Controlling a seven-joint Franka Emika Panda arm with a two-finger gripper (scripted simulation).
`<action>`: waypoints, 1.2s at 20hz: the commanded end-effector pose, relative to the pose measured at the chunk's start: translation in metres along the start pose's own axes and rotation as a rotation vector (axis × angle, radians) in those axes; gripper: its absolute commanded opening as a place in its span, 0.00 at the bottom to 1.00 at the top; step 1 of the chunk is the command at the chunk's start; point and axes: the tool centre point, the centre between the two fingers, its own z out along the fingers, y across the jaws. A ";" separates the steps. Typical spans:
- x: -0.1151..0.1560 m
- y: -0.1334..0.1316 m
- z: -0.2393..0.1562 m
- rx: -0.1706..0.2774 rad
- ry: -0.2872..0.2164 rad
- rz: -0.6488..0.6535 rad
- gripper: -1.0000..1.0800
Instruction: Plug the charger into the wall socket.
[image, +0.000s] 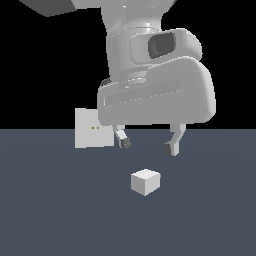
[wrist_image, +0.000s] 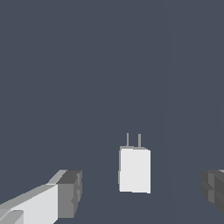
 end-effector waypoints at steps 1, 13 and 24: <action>-0.002 0.002 0.003 -0.003 0.008 0.025 0.96; -0.006 0.003 0.009 -0.008 0.016 0.052 0.96; -0.013 0.004 0.048 -0.008 0.015 0.056 0.96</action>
